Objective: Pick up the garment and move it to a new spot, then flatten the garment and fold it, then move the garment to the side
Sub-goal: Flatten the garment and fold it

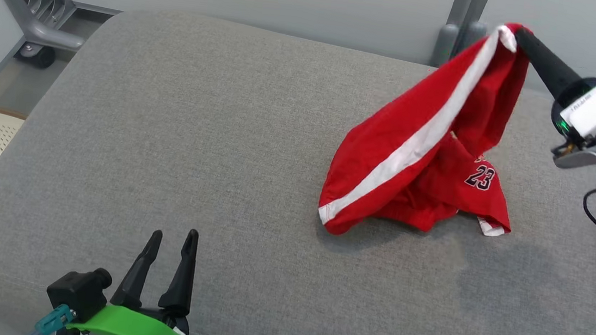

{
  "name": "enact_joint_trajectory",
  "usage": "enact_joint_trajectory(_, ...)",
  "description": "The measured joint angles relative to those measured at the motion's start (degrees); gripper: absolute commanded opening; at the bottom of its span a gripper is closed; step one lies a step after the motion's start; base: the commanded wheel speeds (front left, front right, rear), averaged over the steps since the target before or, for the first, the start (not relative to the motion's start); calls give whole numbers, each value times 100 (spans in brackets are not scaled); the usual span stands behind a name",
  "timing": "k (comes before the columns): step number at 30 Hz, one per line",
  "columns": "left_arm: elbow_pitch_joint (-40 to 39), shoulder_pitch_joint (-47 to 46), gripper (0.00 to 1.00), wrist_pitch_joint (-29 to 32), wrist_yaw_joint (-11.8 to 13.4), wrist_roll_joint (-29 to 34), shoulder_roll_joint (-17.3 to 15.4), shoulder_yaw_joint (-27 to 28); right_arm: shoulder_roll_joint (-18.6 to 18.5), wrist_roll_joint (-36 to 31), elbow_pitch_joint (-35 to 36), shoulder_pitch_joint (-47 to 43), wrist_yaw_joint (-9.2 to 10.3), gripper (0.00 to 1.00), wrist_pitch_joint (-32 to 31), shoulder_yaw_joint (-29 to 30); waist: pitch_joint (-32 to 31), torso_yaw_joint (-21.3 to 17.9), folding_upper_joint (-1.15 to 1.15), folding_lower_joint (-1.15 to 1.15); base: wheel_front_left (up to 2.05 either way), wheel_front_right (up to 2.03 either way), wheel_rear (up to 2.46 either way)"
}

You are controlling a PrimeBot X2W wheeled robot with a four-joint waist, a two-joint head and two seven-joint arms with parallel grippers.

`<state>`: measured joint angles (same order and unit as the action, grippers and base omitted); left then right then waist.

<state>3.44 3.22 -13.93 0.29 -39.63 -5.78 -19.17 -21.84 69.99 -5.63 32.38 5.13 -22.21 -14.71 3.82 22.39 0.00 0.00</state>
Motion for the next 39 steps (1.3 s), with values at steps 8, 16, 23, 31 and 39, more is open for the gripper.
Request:
enact_joint_trajectory(8,-49,16,100,0,-11,0,22,23,-488,-281,-478,-736,114,0,-42,165,109,-128,0,0,0,0,0)
enact_joint_trajectory(16,-155,8,100,-1,-79,0,52,-45,-573,-630,-976,-1365,155,0,274,237,356,-328,0,0,0,0,0)
enact_joint_trajectory(23,-192,-40,100,-25,-88,10,68,-120,-631,-1137,-1268,-1627,155,0,725,86,611,-467,0,0,0,0,0)
enact_joint_trajectory(31,-188,-271,100,-24,-137,18,78,-146,-746,-1699,-1438,-1629,145,0,1118,-204,846,-524,0,0,0,0,0)
enact_joint_trajectory(39,-71,-392,100,-24,-187,26,100,-191,-847,-2312,-1606,-1577,-58,18,1400,-706,942,-487,0,0,0,0,0)
